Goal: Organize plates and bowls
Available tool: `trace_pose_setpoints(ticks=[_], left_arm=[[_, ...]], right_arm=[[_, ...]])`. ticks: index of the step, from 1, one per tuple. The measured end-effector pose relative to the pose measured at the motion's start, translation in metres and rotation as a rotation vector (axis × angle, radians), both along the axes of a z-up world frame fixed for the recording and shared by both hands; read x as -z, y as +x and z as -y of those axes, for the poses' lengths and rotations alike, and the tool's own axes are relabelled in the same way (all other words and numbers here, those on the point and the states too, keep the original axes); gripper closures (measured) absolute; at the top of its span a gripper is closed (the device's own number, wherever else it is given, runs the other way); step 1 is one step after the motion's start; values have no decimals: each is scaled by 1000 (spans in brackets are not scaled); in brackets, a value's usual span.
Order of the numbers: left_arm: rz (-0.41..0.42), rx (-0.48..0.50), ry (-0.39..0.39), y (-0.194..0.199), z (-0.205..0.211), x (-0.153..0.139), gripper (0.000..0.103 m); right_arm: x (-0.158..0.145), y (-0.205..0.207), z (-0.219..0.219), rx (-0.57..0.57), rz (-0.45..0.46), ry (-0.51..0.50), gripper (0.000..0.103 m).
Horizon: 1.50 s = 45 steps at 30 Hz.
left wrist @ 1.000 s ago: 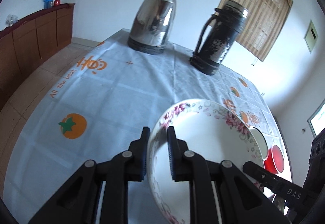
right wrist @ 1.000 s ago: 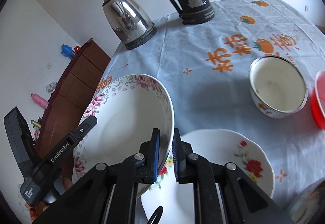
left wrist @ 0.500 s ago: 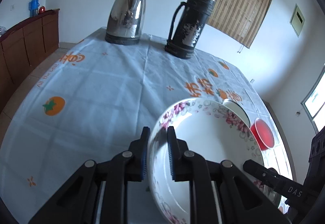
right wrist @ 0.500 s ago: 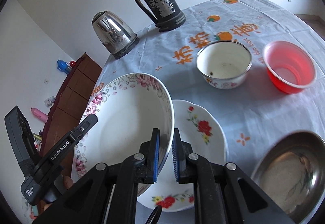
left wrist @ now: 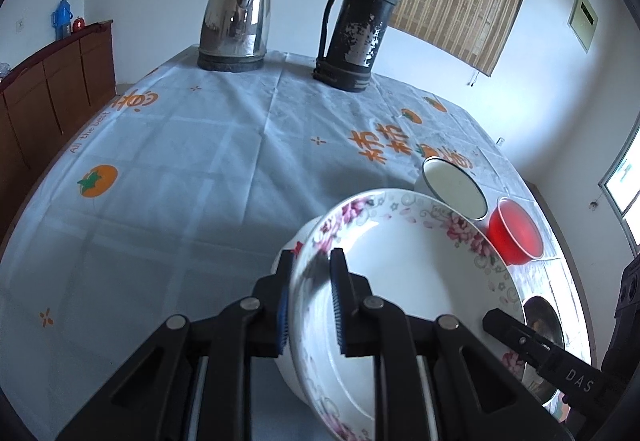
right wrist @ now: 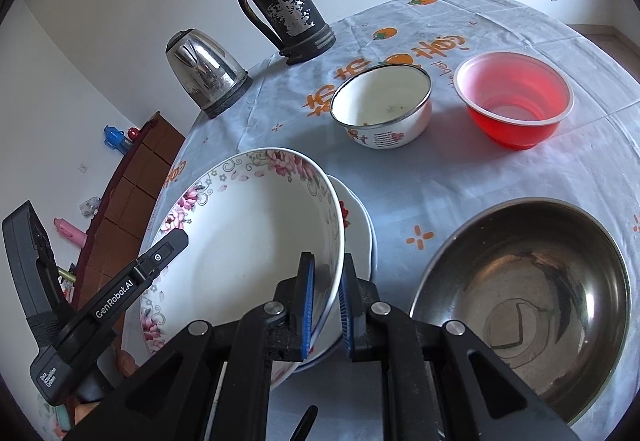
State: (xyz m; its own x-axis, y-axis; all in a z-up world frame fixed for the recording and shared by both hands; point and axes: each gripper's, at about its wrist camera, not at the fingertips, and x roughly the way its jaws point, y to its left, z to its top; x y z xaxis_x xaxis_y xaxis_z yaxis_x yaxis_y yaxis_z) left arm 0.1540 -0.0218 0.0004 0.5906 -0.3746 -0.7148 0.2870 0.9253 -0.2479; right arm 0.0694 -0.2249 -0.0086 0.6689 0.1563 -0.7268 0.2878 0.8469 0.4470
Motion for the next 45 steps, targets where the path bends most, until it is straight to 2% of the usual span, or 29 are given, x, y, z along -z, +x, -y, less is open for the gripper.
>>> trace_pose_setpoints(ticks=[20,29,35,45], left_arm=[[-24,-5,13,-1,6,17,87],[-47,-17,35,3,7,28,87],[-32,-15,57,3,10,28,87],[4,-25,105,2,13,26,87]], right_arm=[[9,0,0,-8,-24,-56,90],[7,8,-11,-47,-77,-175,88],[6,13,-13,-56,-105,-219,88],[6,26,-26,-111,-190,-335,80]])
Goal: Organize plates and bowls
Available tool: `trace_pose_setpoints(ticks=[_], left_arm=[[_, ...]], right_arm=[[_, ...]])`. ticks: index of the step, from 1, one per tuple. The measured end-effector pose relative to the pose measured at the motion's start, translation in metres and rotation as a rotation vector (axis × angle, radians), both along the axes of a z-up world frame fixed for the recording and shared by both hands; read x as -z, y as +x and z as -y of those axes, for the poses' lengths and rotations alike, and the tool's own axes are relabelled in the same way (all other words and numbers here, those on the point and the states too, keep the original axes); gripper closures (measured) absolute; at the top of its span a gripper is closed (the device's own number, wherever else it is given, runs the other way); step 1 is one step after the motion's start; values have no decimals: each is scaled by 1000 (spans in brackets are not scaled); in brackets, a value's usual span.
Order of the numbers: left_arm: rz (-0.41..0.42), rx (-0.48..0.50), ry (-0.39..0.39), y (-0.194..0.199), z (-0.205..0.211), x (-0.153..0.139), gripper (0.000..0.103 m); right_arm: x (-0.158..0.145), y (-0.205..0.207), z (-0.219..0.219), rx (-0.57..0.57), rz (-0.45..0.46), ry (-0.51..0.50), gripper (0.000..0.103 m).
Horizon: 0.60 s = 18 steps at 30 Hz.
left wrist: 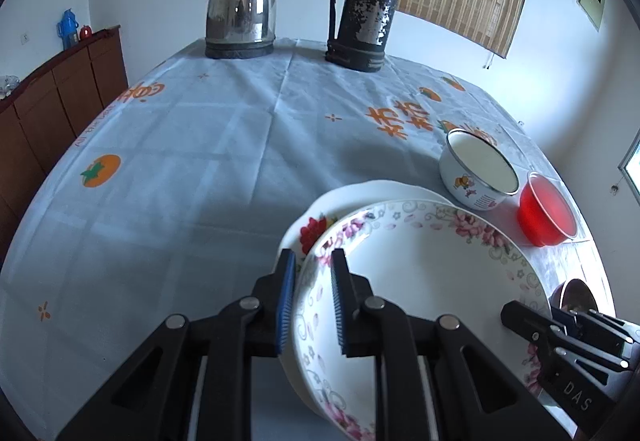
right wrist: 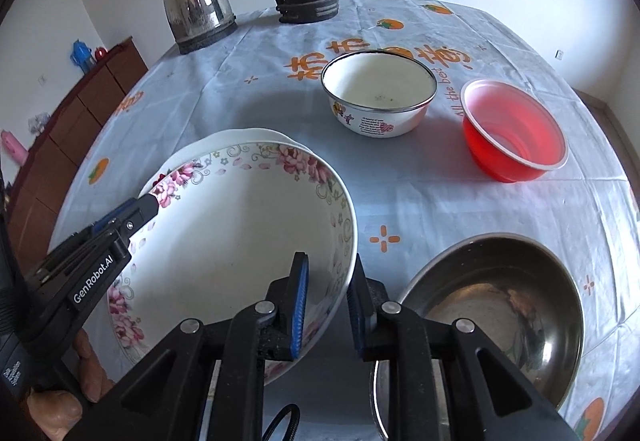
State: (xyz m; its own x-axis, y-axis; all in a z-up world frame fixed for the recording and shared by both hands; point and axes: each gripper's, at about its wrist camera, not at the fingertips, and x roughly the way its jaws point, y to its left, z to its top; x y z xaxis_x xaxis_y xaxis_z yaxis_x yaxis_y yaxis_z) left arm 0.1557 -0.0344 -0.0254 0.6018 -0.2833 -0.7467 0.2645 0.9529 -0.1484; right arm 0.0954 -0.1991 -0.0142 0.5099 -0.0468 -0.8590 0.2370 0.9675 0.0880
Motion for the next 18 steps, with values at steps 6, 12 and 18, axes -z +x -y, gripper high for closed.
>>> trace_pose_setpoints(ticks=[6,12,18], left_arm=[[25,-15,25,0,-2,-2,87],[38,-28,47,1,-2,-1,87],[90,-67,63,-2,-9,-9,87]], right_arm=[[2,7,-7,-13,-21,-33,78],[1,8,-10,-15,-31,-62,77],[-6,5,-9,4,-15,-51,72]])
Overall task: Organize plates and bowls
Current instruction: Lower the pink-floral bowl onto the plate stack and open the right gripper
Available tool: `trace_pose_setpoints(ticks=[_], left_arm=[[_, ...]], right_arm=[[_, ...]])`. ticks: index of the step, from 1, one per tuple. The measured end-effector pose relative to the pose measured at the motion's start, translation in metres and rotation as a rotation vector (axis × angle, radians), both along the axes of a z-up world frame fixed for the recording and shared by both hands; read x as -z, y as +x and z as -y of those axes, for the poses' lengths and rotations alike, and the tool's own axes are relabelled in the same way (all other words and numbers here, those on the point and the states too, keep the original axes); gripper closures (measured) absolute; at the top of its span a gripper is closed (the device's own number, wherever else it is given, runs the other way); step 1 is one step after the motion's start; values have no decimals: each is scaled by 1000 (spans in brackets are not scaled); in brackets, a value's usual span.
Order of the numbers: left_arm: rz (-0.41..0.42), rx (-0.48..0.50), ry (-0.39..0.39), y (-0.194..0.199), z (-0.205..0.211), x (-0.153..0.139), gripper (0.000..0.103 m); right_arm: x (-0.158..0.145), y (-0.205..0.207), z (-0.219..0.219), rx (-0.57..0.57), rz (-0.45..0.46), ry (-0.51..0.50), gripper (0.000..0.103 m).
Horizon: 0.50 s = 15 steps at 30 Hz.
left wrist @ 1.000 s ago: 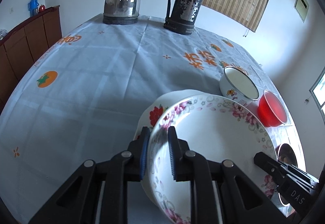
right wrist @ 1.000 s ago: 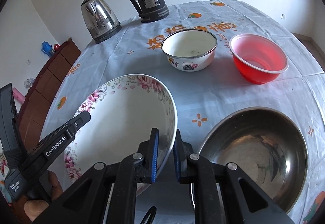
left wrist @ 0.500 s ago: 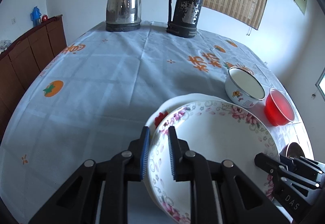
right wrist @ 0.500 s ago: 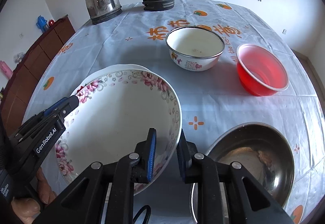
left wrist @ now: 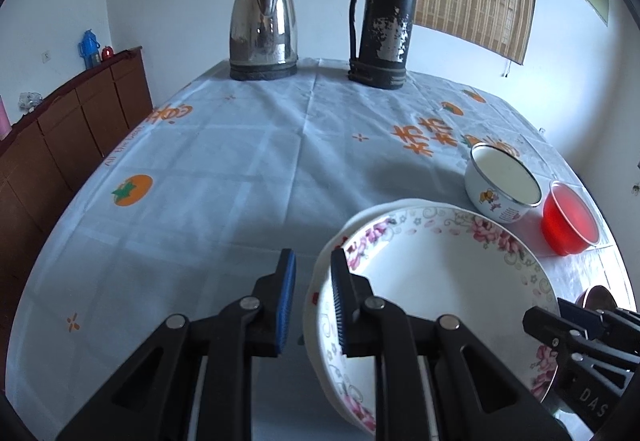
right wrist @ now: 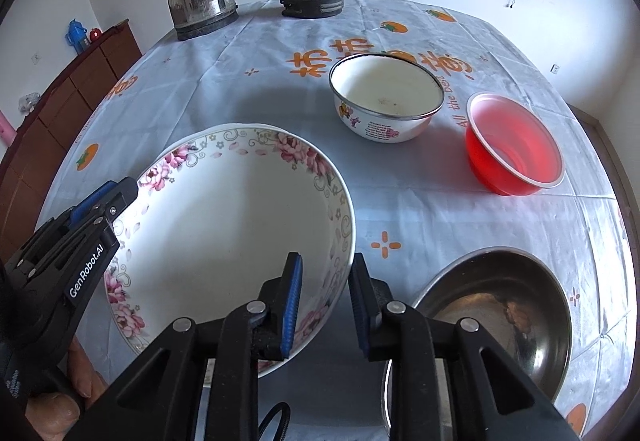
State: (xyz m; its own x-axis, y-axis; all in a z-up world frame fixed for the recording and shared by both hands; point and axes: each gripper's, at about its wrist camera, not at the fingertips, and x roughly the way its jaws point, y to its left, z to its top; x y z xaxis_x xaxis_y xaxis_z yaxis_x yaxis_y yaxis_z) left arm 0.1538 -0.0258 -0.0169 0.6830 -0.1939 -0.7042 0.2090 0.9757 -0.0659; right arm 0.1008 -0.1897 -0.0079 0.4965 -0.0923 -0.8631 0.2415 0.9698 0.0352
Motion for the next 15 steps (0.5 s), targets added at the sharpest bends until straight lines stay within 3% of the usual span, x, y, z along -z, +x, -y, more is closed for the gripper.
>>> trace_pose_setpoints(ticks=[1,3,4,5,9,11,15], left_arm=[[9,-3,-2,-1,-1,-2,84],[29,-15,-1,-3,-3,-5,61],[49,-26,1,-5,-5,-7,39],[66,-37,1,-7,-6,-9,27],[155,-58,18,-20,-8,-22,18],[179,-68,35,-25,-8,-25,5],[220,-89,51,-37,-10,-28,3]], right_arm=[[-2,-2,0,2,15,10,67],[-8,-6,1,11,50,16,60],[-11,-8,1,12,78,20,58],[-14,-11,0,13,102,19,58],[-23,-21,-2,20,182,4,55],[-25,-24,-2,20,212,15,50],[-31,-37,-8,7,299,11,48]])
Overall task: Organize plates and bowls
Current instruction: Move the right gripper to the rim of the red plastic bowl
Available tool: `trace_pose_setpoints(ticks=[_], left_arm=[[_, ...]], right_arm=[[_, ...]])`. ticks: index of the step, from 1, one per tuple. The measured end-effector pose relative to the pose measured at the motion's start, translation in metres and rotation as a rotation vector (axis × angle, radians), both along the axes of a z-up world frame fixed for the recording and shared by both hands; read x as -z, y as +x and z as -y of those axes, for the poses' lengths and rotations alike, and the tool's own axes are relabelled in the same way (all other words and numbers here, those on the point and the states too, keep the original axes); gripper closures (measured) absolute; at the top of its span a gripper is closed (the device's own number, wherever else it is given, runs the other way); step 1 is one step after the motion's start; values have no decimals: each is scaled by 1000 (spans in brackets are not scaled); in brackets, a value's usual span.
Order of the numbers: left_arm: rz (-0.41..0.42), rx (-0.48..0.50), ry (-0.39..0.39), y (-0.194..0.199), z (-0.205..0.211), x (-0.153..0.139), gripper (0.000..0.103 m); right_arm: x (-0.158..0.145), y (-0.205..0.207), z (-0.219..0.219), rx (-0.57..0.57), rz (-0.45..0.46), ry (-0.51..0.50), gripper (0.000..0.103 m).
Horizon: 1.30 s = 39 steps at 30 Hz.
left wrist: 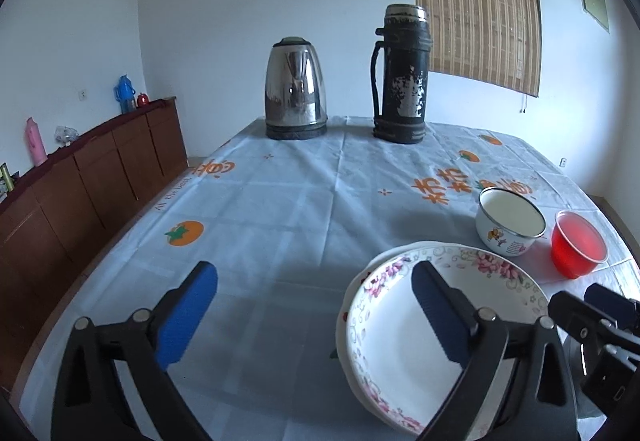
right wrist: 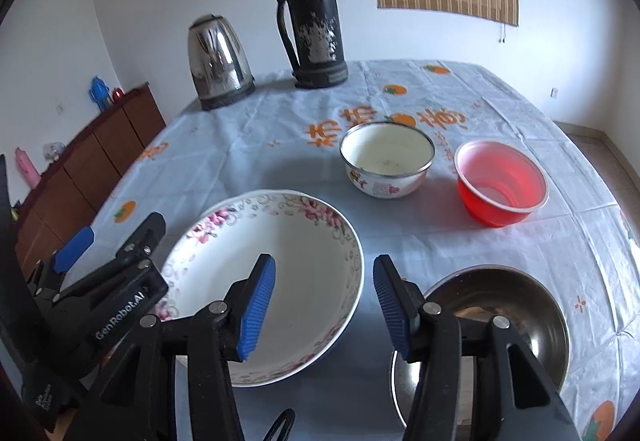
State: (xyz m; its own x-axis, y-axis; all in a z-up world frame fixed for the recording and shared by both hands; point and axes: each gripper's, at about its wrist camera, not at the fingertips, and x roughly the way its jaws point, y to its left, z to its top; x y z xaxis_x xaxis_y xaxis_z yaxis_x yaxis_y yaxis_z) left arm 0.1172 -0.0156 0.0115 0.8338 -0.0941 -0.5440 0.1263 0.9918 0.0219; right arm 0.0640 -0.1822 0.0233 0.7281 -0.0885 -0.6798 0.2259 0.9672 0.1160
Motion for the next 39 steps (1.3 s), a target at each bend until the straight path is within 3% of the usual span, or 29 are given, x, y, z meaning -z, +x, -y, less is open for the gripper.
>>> trace_pose_setpoints(ticks=[4,10,18,39], left_arm=[[-1,-7,-1,-9,-3,0,2],[-10,-24,24,-21,1,1,2],[-54,20,-25,-41,6,3,2],[-99,121,-44,-84,44,15,2]], right_arm=[[-3,-14,-3,8,59,-19,41],[-2,-36,-1,17,106,-30,41],[-2,-73,11,41,153,-26,41],[9,-158,74,194,181,0,41]])
